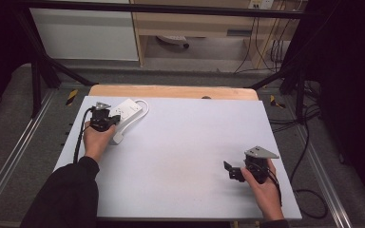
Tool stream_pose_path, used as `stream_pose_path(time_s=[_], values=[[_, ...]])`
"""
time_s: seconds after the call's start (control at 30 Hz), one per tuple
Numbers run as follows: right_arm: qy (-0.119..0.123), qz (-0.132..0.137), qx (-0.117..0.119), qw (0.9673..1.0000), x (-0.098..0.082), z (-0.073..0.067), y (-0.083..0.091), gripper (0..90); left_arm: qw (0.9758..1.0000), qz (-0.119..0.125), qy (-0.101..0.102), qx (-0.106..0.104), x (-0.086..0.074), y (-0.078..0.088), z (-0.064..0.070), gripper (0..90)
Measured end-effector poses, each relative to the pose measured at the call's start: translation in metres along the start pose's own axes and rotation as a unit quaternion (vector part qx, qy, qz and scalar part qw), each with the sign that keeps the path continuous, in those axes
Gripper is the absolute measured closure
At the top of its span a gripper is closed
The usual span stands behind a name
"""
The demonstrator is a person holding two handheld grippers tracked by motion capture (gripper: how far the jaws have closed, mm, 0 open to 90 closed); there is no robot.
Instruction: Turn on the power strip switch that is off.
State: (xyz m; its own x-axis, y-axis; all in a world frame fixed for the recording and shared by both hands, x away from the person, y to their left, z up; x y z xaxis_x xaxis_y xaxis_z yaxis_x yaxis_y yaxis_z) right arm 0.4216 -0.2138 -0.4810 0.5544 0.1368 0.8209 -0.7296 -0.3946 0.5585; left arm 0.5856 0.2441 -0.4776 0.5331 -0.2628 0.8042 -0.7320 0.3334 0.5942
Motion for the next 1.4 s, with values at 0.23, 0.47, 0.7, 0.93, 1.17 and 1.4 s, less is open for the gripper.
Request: stream_pose_path(time_s=[0.23,0.47,0.7,0.93,1.17,1.4], values=[[-0.002,0.0,0.0,1.0,0.0,0.0,0.0,3.0,1.0,0.006,0.004,0.001,0.002,0.002,0.001,83.9],[0.0,-0.001,0.0,1.0,0.0,0.0,0.0,3.0,0.9999,0.016,0.001,-0.001,0.006,0.005,0.001,78.3],[0.001,-0.001,0.001,1.0,0.0,0.0,0.0,3.0,0.9998,0.021,0.003,-0.004,0.008,0.007,0.002,73.3],[0.002,-0.004,0.002,1.0,-0.001,-0.001,-0.001,3.0,0.9996,0.027,0.002,-0.009,0.011,0.011,0.005,67.2],[0.002,-0.004,0.002,1.0,-0.001,-0.001,-0.001,3.0,0.9992,0.037,0.009,-0.014,0.015,0.016,0.007,58.0],[0.002,-0.003,0.002,1.0,0.0,-0.002,-0.001,3.0,0.9985,0.045,0.015,-0.028,0.02,0.023,0.014,49.4]])
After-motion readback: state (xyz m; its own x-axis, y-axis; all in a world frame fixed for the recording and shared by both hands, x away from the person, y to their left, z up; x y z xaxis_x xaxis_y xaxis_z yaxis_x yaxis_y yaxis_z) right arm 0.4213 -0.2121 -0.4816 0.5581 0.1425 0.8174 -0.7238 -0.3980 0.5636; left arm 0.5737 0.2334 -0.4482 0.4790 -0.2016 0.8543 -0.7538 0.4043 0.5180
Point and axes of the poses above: each handheld gripper's, and its own axes: y roughly backward along the jaws, x roughly out of its top, z roughly to its right, the point moved 8 cm from there along -y, roughly forward along the jaws, and after that the axes turned 5 degrees about -y, right-handed, at the moved point
